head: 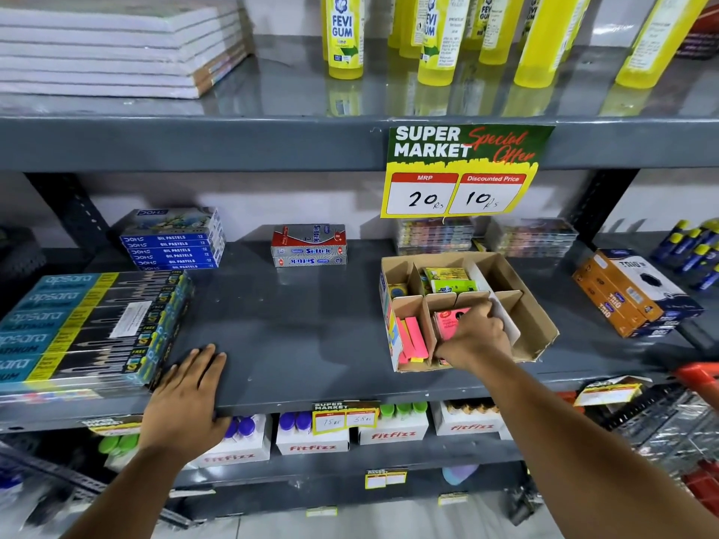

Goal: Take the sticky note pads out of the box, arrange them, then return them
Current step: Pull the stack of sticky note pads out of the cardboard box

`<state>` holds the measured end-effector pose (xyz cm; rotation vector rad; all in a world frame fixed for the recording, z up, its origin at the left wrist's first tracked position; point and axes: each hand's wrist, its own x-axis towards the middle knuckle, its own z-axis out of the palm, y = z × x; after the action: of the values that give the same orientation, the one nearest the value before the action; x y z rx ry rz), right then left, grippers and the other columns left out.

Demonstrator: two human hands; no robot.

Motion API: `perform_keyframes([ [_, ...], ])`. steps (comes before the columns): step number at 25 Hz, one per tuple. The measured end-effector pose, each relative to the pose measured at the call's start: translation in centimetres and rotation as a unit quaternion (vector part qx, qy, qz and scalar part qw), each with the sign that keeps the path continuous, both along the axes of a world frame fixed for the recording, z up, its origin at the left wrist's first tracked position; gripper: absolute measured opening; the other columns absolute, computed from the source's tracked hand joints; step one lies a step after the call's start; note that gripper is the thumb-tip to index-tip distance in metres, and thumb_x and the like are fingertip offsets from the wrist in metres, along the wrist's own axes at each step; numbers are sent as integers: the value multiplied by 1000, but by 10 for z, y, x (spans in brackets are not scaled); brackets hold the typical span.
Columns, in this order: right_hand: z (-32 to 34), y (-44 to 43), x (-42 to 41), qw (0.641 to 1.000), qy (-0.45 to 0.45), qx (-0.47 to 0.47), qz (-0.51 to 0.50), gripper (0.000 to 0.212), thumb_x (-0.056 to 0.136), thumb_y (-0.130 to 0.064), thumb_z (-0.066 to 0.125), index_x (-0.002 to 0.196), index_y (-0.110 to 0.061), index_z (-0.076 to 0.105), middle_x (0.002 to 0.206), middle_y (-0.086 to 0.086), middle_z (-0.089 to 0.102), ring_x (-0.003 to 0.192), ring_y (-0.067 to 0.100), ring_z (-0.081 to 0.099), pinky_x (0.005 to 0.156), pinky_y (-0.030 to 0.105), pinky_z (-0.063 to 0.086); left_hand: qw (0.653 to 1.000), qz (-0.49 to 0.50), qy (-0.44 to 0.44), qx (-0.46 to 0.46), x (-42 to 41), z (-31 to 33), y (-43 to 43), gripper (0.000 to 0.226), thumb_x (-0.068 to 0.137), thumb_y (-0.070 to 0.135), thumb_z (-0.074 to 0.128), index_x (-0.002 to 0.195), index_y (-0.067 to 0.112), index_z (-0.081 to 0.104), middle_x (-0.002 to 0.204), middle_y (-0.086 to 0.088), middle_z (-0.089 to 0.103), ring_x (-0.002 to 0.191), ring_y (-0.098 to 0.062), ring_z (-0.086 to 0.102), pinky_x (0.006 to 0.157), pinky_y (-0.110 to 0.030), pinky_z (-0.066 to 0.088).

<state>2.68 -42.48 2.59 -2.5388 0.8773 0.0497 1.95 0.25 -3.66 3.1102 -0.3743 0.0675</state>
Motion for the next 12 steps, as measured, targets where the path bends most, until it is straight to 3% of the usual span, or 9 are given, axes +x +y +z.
perform_keyframes([
  [5, -15, -4, -17, 995, -95, -21, 23, 135, 51, -43, 87, 146, -16, -5, 131, 24, 43, 114, 41, 50, 87, 48, 51, 1000, -2, -1, 0, 0, 1, 0, 97, 49, 35, 78, 136, 6, 48, 144, -17, 46, 132, -37, 43, 106, -51, 35],
  [9, -25, -1, -29, 983, -181, -32, 30, 135, 48, -49, 87, 146, -18, -2, 139, 24, 37, 124, 39, 39, 91, 50, 48, 1000, 0, -2, -1, -1, 1, -1, 96, 49, 33, 79, 136, 6, 48, 144, -17, 47, 131, -38, 44, 105, -52, 35],
  [12, -25, 3, -39, 973, -228, -25, 28, 135, 47, -50, 90, 146, -20, 2, 141, 23, 35, 123, 38, 43, 93, 50, 47, 1000, -2, -1, -2, -1, 2, -2, 95, 49, 32, 80, 135, 5, 49, 143, -18, 48, 130, -38, 44, 105, -52, 36],
])
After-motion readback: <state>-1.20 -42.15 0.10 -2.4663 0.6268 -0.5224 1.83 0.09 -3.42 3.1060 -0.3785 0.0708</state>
